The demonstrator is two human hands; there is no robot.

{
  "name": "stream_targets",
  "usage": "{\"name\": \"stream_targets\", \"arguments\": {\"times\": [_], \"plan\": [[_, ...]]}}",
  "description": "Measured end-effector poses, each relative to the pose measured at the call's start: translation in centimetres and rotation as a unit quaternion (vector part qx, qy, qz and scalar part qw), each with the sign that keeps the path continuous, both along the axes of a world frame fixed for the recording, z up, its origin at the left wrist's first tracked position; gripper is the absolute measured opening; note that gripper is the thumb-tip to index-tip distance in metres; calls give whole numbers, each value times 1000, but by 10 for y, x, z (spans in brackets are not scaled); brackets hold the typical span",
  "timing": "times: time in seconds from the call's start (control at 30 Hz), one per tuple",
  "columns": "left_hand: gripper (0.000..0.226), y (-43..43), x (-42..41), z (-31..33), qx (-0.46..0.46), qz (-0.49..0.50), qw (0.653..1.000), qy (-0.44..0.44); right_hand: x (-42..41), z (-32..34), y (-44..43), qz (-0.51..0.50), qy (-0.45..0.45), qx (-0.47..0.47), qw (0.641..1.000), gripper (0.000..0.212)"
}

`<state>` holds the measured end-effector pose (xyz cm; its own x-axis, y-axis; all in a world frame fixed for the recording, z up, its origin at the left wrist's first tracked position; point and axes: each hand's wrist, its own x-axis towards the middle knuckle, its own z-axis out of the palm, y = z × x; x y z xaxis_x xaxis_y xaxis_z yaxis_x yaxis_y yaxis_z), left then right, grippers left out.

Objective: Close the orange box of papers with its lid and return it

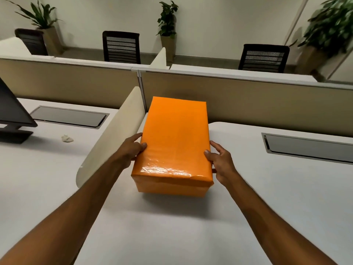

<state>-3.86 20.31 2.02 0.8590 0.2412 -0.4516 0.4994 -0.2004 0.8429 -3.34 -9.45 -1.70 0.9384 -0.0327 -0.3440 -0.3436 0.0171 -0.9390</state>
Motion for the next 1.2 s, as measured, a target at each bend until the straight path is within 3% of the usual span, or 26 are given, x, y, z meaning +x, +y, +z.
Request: {"name": "stream_targets", "arguments": {"times": [0.73,0.93,1.2], "plan": [[58,48,91,-24,40,10,999,12,82,-22,59,10,-1,-70,998,59],[57,36,70,-23,156,7,987,-30,73,-15,52,38,-17,-110,993,62],[65,2,38,-16,324,-52,942,-69,43,1,17,60,-32,-173,982,53]]}}
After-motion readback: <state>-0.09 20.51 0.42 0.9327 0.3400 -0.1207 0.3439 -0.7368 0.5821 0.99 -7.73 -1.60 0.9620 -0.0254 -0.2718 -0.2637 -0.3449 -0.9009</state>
